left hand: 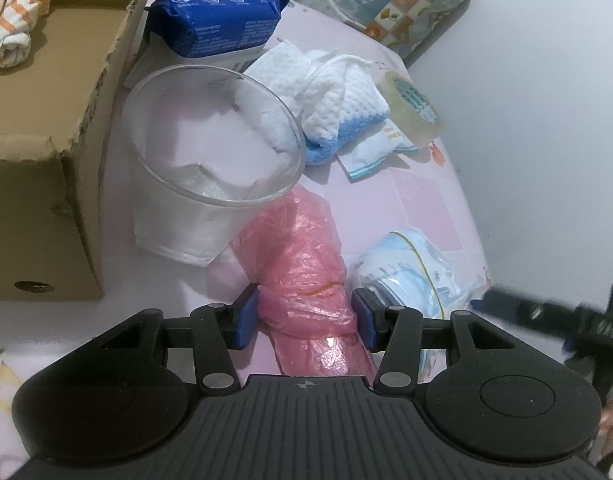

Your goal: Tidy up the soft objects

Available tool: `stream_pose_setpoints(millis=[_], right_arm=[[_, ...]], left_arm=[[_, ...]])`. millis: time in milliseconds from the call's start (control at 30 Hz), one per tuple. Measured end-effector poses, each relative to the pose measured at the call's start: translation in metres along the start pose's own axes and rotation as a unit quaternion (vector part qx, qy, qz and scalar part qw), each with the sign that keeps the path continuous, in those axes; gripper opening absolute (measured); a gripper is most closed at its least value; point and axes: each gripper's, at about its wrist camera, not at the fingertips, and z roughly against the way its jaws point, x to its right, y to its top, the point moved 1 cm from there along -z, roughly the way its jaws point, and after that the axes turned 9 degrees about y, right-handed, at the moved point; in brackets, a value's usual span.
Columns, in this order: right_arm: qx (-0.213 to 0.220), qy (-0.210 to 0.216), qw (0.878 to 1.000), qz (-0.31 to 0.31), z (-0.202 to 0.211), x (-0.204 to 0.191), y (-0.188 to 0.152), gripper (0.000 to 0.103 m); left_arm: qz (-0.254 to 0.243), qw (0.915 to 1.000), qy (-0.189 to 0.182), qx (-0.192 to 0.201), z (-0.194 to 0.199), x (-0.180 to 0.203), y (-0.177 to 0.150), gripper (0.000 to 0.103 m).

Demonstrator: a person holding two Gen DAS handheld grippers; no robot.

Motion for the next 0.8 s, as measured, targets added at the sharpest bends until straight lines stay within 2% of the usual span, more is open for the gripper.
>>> stream_pose_setpoints(millis=[167, 333, 367, 433, 567, 667, 800], right_arm=[[-0.031, 0.009, 0.997, -0.068, -0.027, 0.007, -0.016, 0.048], [0.011, 0.013, 0.993, -0.118, -0.037, 0.008, -0.017, 0.047], [0.02, 0.006, 0.993, -0.113, -0.038, 0.005, -0.019, 0.045], [0.035, -0.021, 0.995, -0.09, -0.04, -0.002, -0.023, 0.029], [0.06, -0.046, 0.996, -0.049, -0.043, -0.011, -0.029, 0.025], [0.056, -0.063, 0.996, -0.007, -0.038, -0.022, -0.021, 0.022], [0.035, -0.099, 0.991, 0.083, -0.021, -0.047, 0.0, 0.02]], left_arm=[[0.0, 1.0, 0.0, 0.001, 0.0, 0.0, 0.0, 0.049], [0.001, 1.0, -0.003, 0.001, 0.0, -0.001, 0.0, 0.049], [0.002, 1.0, -0.005, 0.002, 0.0, -0.002, 0.0, 0.049], [0.003, 1.0, -0.007, 0.002, 0.0, -0.003, -0.001, 0.049], [0.0, 1.0, -0.008, 0.005, 0.0, -0.002, -0.001, 0.049], [0.002, 0.9999, -0.01, 0.003, 0.001, -0.004, -0.001, 0.049], [0.008, 0.9998, -0.016, -0.001, 0.0, -0.007, 0.001, 0.049]])
